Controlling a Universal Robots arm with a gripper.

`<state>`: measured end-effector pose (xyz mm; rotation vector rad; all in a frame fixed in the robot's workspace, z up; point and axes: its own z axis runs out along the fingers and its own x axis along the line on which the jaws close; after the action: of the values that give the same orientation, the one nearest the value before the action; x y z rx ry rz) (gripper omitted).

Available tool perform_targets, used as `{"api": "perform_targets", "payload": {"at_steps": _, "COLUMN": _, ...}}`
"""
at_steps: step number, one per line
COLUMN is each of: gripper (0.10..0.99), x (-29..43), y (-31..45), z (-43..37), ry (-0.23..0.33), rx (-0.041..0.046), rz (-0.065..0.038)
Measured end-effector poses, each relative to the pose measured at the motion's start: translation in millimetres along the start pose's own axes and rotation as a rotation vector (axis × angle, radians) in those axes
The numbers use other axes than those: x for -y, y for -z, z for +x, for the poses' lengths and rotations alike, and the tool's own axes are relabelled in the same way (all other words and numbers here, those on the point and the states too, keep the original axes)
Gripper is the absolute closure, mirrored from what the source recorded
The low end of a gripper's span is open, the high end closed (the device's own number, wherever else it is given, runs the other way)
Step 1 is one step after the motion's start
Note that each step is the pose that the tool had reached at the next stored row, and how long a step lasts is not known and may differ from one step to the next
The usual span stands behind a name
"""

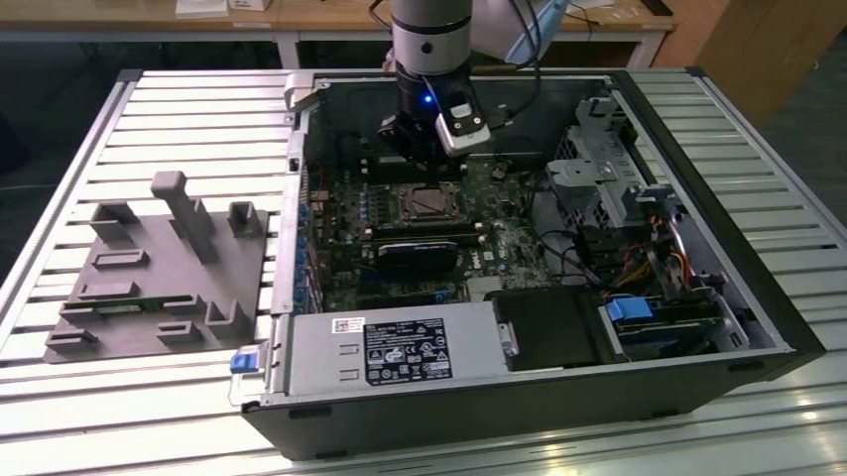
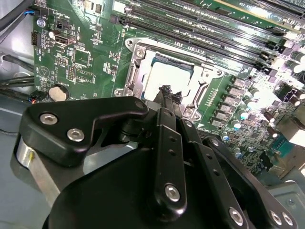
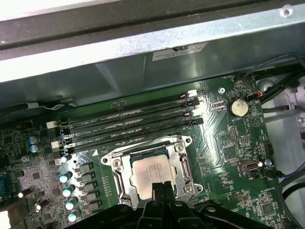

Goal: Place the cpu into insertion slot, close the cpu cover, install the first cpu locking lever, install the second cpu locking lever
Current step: 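Install the second cpu locking lever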

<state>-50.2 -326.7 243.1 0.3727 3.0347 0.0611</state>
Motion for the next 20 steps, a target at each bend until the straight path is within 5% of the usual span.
{"api": "perform_targets", "payload": {"at_steps": 9, "gripper": 0.984, "x": 1.8, "y": 0.2, "z": -0.5, "ry": 0.0, "rx": 0.0, "rz": 0.0}}
{"api": "perform_targets", "payload": {"at_steps": 20, "gripper": 0.984, "x": 21.0, "y": 0.5, "z": -5.3, "ry": 0.0, "rx": -0.0001, "rz": 0.0}}
